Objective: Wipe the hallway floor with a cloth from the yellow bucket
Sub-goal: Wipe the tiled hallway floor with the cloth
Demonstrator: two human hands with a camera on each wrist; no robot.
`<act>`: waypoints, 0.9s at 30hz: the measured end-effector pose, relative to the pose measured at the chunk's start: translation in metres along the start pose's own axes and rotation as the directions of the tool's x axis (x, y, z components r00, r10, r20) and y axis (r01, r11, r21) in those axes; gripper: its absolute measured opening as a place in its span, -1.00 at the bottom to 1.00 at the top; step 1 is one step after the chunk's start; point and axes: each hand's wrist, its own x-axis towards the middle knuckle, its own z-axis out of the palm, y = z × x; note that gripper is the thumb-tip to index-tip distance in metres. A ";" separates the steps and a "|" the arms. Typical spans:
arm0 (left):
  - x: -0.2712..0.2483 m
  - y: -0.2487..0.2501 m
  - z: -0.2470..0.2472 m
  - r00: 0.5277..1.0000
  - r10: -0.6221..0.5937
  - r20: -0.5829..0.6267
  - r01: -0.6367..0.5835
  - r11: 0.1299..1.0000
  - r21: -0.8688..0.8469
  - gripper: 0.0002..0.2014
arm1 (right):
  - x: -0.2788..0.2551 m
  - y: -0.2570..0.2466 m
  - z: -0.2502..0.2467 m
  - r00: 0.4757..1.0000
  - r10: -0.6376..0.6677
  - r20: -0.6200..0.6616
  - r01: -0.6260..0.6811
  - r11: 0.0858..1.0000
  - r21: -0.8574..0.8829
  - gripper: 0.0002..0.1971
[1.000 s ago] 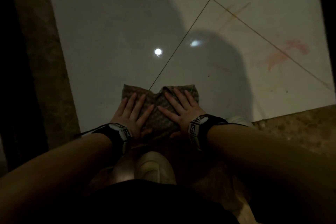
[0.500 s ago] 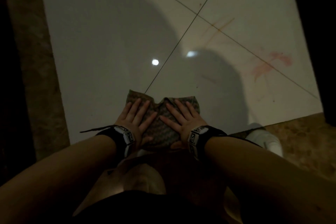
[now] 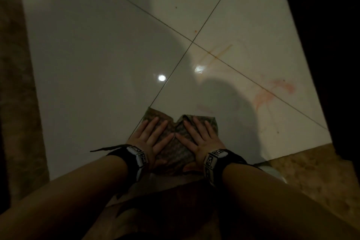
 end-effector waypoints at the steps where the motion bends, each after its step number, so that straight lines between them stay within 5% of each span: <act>1: 0.006 -0.002 -0.004 1.000 0.009 -0.025 -0.010 1.000 -0.026 0.03 | 0.003 0.004 -0.008 1.000 -0.012 -0.014 0.012 1.000 -0.012 0.09; 2: 0.013 -0.004 -0.005 0.998 0.002 -0.056 -0.002 1.000 -0.003 0.03 | 0.007 0.009 -0.016 0.999 -0.034 0.028 0.035 0.999 -0.035 0.07; 4: 0.028 -0.011 -0.014 0.999 -0.044 -0.029 0.045 0.999 0.006 0.02 | 0.020 0.023 -0.025 0.990 -0.112 -0.083 0.104 0.989 -0.103 0.04; 6: 0.044 -0.022 -0.022 0.996 -0.089 -0.010 0.089 0.996 0.001 -0.02 | 0.024 0.033 -0.044 0.999 -0.033 -0.028 0.032 0.999 -0.043 0.02; 10: 0.078 -0.041 -0.049 0.969 -0.212 0.124 0.212 0.977 0.012 -0.05 | 0.058 0.056 -0.074 0.977 -0.088 -0.194 0.070 0.993 -0.099 0.09; 13: 0.106 -0.051 -0.078 0.941 -0.325 0.089 0.325 0.946 0.017 -0.12 | 0.076 0.072 -0.106 0.972 -0.087 -0.218 0.061 0.991 -0.122 0.07; 16: 0.128 -0.061 -0.091 0.854 -0.444 0.272 0.449 0.892 0.044 -0.17 | 0.095 0.082 -0.132 0.966 -0.096 -0.240 0.062 0.988 -0.143 0.07; 21: 0.157 -0.084 -0.116 0.776 -0.515 0.364 0.549 0.836 0.013 -0.15 | 0.123 0.098 -0.174 0.947 -0.158 -0.280 0.089 0.965 -0.245 0.13; 27: 0.195 -0.125 -0.137 0.759 -0.588 0.279 0.621 0.783 -0.037 -0.16 | 0.164 0.121 -0.229 0.918 -0.201 -0.341 0.094 0.947 -0.307 0.16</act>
